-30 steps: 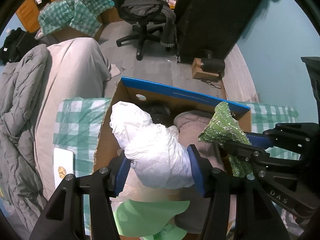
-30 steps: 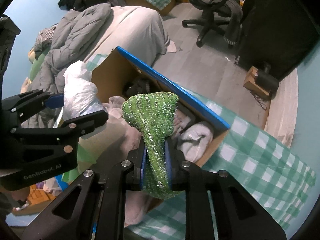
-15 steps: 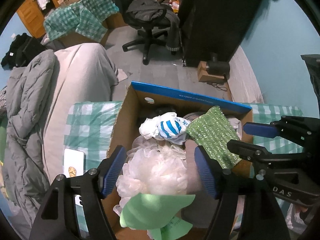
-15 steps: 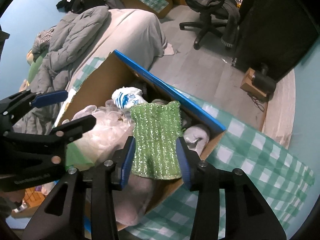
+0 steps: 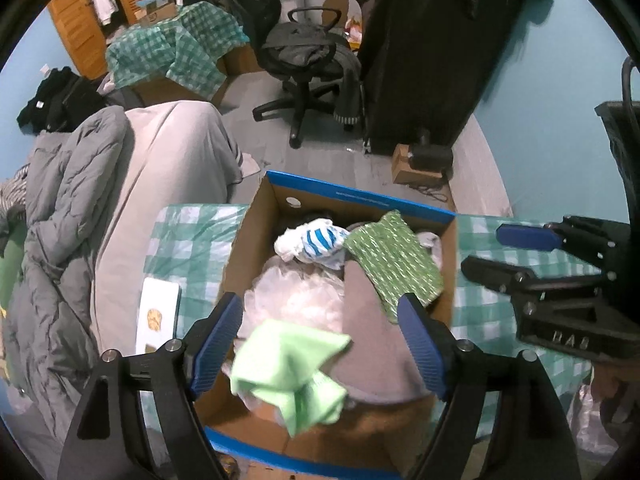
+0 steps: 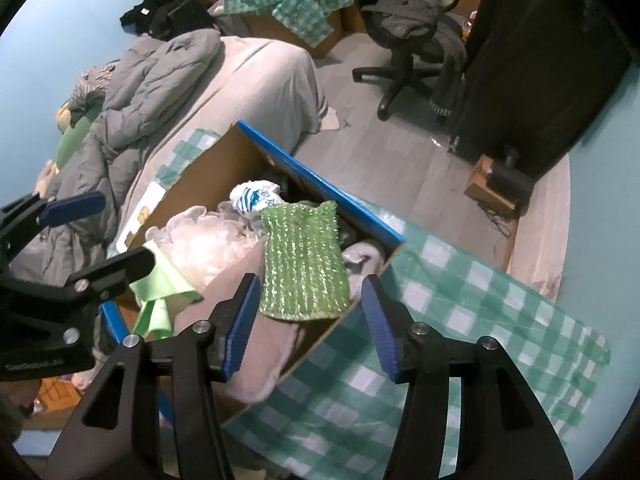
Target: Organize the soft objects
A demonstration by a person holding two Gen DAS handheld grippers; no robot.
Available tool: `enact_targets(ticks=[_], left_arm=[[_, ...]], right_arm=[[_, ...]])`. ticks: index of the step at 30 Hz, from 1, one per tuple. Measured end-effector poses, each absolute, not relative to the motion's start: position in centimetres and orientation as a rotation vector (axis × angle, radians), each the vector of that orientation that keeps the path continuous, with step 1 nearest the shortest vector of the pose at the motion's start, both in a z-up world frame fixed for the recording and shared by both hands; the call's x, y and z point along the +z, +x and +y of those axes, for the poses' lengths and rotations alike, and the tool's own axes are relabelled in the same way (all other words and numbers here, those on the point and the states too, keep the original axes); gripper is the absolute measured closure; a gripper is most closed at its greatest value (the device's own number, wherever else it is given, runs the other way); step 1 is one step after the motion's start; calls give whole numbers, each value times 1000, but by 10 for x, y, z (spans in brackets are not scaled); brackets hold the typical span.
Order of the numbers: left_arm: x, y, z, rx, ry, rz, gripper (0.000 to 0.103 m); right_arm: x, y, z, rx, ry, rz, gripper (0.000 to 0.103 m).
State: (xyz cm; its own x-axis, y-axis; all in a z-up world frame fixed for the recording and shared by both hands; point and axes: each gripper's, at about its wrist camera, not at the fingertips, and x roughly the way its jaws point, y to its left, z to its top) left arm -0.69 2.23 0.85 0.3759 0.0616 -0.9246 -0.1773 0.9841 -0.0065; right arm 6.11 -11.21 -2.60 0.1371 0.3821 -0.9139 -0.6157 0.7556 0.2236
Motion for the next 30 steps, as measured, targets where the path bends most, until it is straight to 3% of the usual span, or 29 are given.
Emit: enact_targets(ticks=[3,16,30], left_arm=[[16,-20,18,170,-120,1165,22],[47,-65,-10,266,-163,1068,9],[63,-96,-44,232,-162,1044,9]], right_arm=[[-13,56,-125,712,-229,1209,41],[24,33,-169,653,-198,1164,39],[48,6,-220,568,-156,1139,38]])
